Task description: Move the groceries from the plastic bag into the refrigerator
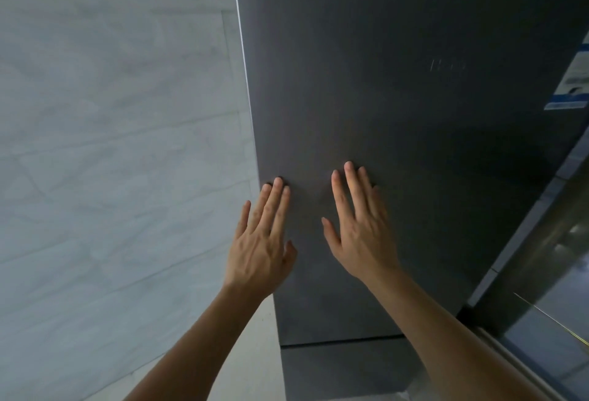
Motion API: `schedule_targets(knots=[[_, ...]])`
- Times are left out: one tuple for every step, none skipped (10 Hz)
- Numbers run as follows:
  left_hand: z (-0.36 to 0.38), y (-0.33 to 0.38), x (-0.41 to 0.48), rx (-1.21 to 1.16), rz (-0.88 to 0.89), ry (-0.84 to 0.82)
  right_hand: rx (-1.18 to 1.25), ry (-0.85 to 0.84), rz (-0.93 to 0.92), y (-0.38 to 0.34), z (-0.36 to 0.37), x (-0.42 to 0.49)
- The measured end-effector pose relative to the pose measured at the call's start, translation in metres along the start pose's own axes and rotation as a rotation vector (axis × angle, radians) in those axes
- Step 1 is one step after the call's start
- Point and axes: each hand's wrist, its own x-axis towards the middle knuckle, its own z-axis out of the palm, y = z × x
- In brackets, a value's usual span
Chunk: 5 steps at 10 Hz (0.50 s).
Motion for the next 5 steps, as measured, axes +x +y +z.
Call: schedule_targets(knots=[[-0.002,0.003,-0.001,-0.003,-0.014,0.004,0.010,-0.009,-0.013,0.000,-0.005,-0.001],[-0.005,0.008,-0.001,0.016,-0.032,-0.020,0.010,-0.036,-0.027,0.003,-0.015,-0.001],[-0.011,0.014,-0.001,0.015,-0.048,-0.018,0.018,-0.072,-0.060,0.009,-0.027,-0.002],[-0.024,0.024,-0.003,0.000,-0.063,-0.003,0.015,-0.076,-0.102,0.014,-0.046,-0.003],[-0.028,0.039,-0.008,0.001,-0.028,-0.001,0.017,-0.073,-0.092,0.022,-0.053,-0.011]])
